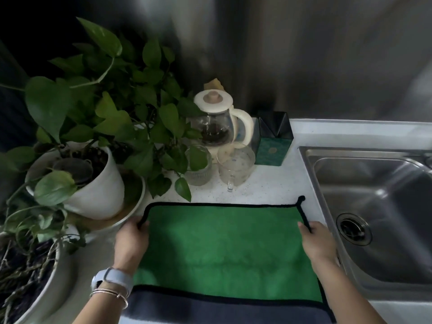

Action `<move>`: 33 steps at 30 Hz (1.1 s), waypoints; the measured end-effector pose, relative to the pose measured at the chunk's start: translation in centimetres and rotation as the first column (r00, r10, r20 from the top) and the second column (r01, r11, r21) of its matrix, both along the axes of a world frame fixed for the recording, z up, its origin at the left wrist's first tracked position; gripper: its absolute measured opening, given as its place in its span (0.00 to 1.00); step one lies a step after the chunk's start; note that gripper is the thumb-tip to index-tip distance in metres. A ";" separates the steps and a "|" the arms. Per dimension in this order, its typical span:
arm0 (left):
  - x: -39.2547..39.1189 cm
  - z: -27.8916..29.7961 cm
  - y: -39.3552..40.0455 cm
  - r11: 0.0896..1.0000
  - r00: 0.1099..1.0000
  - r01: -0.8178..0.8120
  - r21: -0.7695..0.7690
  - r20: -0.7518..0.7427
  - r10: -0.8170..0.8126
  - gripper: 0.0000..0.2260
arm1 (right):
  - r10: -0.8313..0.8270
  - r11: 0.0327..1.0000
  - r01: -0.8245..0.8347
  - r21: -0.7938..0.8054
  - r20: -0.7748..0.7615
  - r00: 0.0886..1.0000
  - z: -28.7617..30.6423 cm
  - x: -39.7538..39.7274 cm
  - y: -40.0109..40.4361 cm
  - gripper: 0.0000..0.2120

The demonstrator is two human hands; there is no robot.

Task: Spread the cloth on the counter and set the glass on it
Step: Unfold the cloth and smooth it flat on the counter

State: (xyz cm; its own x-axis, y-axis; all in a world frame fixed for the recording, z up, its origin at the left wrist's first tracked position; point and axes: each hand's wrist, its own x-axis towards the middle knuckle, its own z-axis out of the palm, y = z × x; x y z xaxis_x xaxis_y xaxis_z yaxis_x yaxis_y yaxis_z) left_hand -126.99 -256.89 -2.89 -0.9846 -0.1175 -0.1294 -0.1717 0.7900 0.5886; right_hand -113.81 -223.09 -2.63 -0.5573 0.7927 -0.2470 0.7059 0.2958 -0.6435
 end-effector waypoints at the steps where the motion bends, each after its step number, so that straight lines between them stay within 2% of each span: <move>1: -0.4 0.0 0.1 1.000 1.000 -0.006 0.009 -0.026 0.006 0.09 | -0.015 1.000 0.015 0.007 -0.016 1.000 0.0 -0.3 0.3 0.12; 3: -1.5 -0.3 0.4 1.000 0.997 0.013 0.011 -0.072 -0.012 0.09 | -0.039 0.999 0.039 0.011 -0.058 0.998 -0.1 -1.1 0.9 0.12; 8: -3.9 -1.0 1.1 0.999 0.996 0.044 0.013 -0.083 -0.043 0.08 | -0.064 0.998 0.066 0.023 -0.053 0.997 0.0 -3.0 1.9 0.14; 11: -4.1 -1.3 1.4 0.996 0.994 0.064 -0.059 -0.080 -0.068 0.08 | -0.036 0.998 0.036 0.050 0.002 0.999 0.1 -3.5 1.9 0.16; 12: -3.8 -1.3 1.5 0.993 0.991 0.081 -0.083 -0.096 -0.089 0.10 | -0.019 0.996 0.017 0.091 0.029 0.999 0.2 -3.3 1.6 0.19; 14: -2.6 -1.3 1.9 0.984 0.981 0.106 -0.144 -0.149 -0.128 0.17 | 0.062 0.976 -0.069 0.206 0.040 0.997 0.1 -2.5 0.5 0.25; 15: -1.8 -1.2 2.2 0.977 0.970 0.123 -0.174 -0.186 -0.155 0.18 | 0.141 0.955 -0.144 0.261 0.030 0.990 0.1 -2.0 -0.3 0.23; 18: 1.2 -0.9 3.2 0.910 0.882 0.350 -0.222 -0.250 -0.400 0.09 | 0.448 0.868 -0.436 0.238 0.006 0.894 0.0 -0.6 -2.8 0.11; 20: 3.0 -0.9 3.1 0.826 0.799 0.534 -0.181 -0.209 -0.563 0.05 | 0.606 0.781 -0.601 0.171 0.026 0.795 0.3 0.3 -4.1 0.09; 22: 4.4 -0.8 2.7 0.777 0.765 0.619 -0.114 -0.135 -0.629 0.13 | 0.669 0.733 -0.670 0.117 0.056 0.742 0.5 1.3 -4.9 0.10; 25: 5.7 -0.5 2.4 0.745 0.747 0.656 -0.120 -0.039 -0.664 0.23 | 0.709 0.701 -0.713 0.017 0.087 0.700 0.8 2.7 -5.4 0.14; 29: 7.3 0.3 1.1 0.677 0.698 0.713 -0.181 0.091 -0.710 0.17 | 0.748 0.664 -0.736 -0.134 0.118 0.654 1.5 4.6 -5.8 0.17; 31: 8.3 1.2 0.7 0.640 0.673 0.735 -0.225 0.127 -0.728 0.19 | 0.768 0.640 -0.760 -0.115 0.123 0.628 1.8 5.5 -6.0 0.19; 33: 9.3 1.9 0.4 0.616 0.666 0.744 -0.259 0.211 -0.716 0.21 | 0.778 0.628 -0.758 -0.174 0.117 0.617 2.4 6.6 -6.2 0.19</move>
